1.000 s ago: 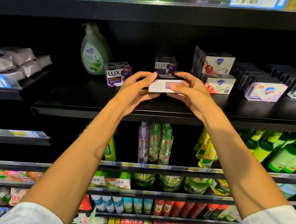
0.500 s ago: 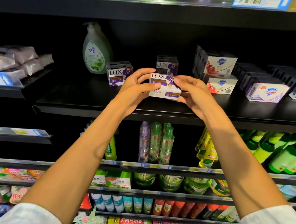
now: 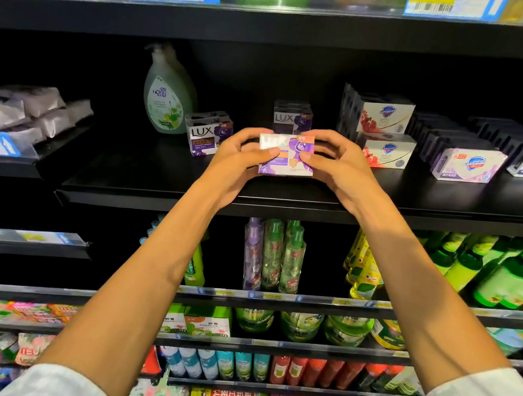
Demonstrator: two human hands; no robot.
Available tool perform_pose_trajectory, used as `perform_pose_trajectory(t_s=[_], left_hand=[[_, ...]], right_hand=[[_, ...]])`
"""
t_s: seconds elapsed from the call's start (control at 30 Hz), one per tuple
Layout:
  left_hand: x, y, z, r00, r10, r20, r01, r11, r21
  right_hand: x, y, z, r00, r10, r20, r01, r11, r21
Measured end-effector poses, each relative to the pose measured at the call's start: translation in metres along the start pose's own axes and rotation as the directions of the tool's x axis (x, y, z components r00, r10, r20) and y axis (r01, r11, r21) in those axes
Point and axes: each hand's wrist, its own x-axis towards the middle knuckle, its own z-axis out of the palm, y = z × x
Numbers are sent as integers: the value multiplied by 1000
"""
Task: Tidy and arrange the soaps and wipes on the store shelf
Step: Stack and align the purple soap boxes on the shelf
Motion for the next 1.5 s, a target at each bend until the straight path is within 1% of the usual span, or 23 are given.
perform_pose_trajectory(t_s=[0.23, 0.37, 0.47, 0.5, 0.57, 0.73, 0.77, 0.83, 0.93, 1.03, 1.1, 1.17, 1.27, 1.5], left_hand=[[2, -2, -2, 1000, -6, -22, 7, 998, 56], [2, -4, 0, 999, 8, -37, -3, 991, 133], [-1, -2, 1, 998, 24, -66, -12, 984, 179], [-3, 0, 0, 996, 30, -78, -13, 978, 206], [-7, 1, -3, 993, 46, -107, -15, 960, 278], [-23, 7, -21, 980, 114, -165, -32, 899, 436], [-27, 8, -26, 976, 128, -175, -30, 880, 474], [-33, 10, -35, 967, 178, -181, -39, 811, 584], [-39, 12, -47, 950, 247, -192, -44, 714, 699], [-41, 14, -57, 927, 296, -229, -14, 638, 770], [-38, 15, -65, 912, 316, -261, 16, 608, 794], [-34, 14, -71, 892, 332, -308, 55, 596, 801], [-23, 13, -78, 869, 339, -359, 105, 583, 805], [-3, 14, -86, 851, 402, -338, 137, 452, 882]], right_hand=[[-3, -1, -1, 999, -43, 29, 45, 998, -54], [-4, 0, -3, 997, -67, 42, 70, 994, -86], [-4, -1, -2, 997, -67, 27, 69, 991, -117], [-3, 0, -2, 998, -63, 18, 65, 989, -136], [-1, 3, -2, 998, -63, 1, 61, 968, -243], [-6, 11, -4, 994, -105, -1, 87, 827, -555], [-10, 12, -4, 993, -120, 22, 108, 782, -614], [-17, 12, -4, 984, -133, 118, 178, 681, -710], [-23, 12, -2, 958, -104, 268, 276, 585, -763], [-24, 13, -3, 938, -50, 344, 317, 528, -788], [-23, 15, -4, 928, -30, 371, 339, 482, -808], [-23, 16, -5, 925, -36, 379, 352, 461, -815], [-23, 17, -6, 928, -53, 368, 348, 474, -809], [-23, 17, -7, 930, -61, 364, 344, 496, -797]])
